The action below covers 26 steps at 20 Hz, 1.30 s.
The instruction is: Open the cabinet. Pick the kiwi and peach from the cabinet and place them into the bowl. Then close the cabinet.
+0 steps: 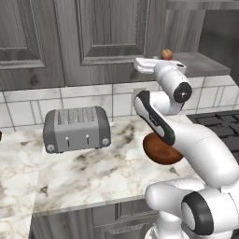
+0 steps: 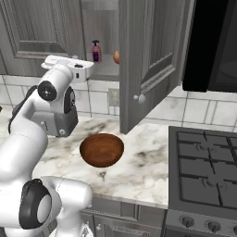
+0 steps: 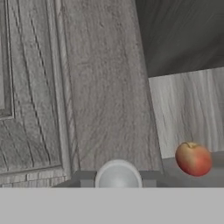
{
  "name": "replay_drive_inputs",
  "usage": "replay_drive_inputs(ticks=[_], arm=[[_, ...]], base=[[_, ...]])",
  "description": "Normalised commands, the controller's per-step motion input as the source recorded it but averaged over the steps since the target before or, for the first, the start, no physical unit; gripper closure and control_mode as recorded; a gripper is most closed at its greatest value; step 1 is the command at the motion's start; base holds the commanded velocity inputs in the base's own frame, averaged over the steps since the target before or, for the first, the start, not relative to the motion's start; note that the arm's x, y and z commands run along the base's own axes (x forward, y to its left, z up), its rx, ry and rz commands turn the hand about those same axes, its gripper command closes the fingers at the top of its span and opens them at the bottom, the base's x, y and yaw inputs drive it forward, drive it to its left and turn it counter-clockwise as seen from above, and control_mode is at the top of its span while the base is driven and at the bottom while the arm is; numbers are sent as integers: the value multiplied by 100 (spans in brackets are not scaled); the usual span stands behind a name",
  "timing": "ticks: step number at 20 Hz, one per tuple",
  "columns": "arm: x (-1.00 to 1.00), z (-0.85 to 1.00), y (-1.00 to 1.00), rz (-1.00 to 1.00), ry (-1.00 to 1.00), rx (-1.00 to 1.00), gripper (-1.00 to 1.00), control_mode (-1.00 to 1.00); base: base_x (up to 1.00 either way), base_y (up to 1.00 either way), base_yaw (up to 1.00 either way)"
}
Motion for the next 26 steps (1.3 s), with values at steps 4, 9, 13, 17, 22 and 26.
replay_drive_inputs(ticks=[4,9,13,17,22,26], arm=[[-21,0,0,0,0,0,100,-100],[-46,2,0,0,0,0,100,-100],[-82,13,0,0,-8,0,100,-100],[-100,16,0,-3,-10,0,100,-100],[-100,15,11,-12,-8,0,100,-100],[-96,16,50,-22,-9,-1,100,-100]], base=[[0,0,0],[0,0,0],[0,0,0],[0,0,0],[0,0,0],[0,0,0]])
